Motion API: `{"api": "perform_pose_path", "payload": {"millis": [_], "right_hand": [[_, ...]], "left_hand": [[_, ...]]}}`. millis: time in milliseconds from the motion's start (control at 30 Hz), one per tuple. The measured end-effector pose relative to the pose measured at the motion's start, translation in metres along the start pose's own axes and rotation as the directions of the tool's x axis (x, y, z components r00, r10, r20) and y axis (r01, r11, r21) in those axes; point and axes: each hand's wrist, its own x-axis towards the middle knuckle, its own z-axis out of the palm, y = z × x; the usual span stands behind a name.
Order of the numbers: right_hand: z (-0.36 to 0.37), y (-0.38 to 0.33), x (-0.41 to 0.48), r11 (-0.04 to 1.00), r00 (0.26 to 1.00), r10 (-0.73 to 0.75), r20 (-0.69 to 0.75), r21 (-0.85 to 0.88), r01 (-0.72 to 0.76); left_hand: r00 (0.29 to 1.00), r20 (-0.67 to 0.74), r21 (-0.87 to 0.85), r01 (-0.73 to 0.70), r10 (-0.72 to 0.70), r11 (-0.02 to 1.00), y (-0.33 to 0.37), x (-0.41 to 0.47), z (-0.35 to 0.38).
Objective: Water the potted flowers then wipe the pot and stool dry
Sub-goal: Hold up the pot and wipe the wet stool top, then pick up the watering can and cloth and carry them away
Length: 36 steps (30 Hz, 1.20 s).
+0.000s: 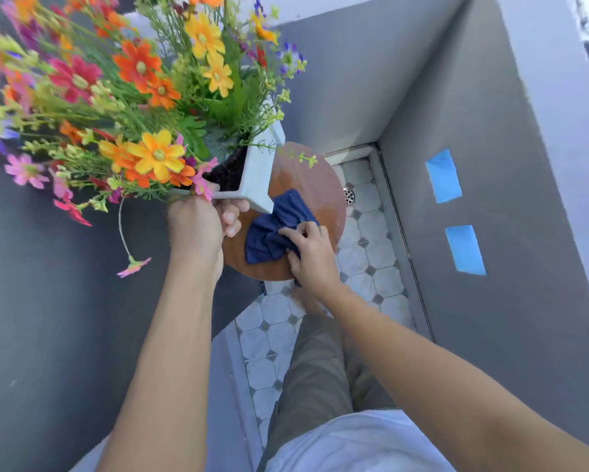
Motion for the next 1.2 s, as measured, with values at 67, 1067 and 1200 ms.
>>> {"api": "perform_pose_path", "payload": {"millis": [67,1067,1200], "right_hand": [[-0.021,0.02,-0.002,0.994,0.989,0.109,-0.102,0.045,-0.105],[-0.191,0.055,-0.098,-0.059,0.726,0.511,0.46,0.861,-0.505],[-0.219,0.043,-0.11,-0.079,0.768,0.507,0.39,0.909,-0.409]], "left_hand": [[0.999,-0.017,-0.024,0.033,-0.034,0.999,-0.017,-0.008,0.003],[0.948,-0.106,-0.18,0.278,-0.3,0.944,-0.142,-0.067,0.083],[0.926,0.022,-0.085,0.377,-0.376,0.922,-0.146,-0.088,0.084]]}}
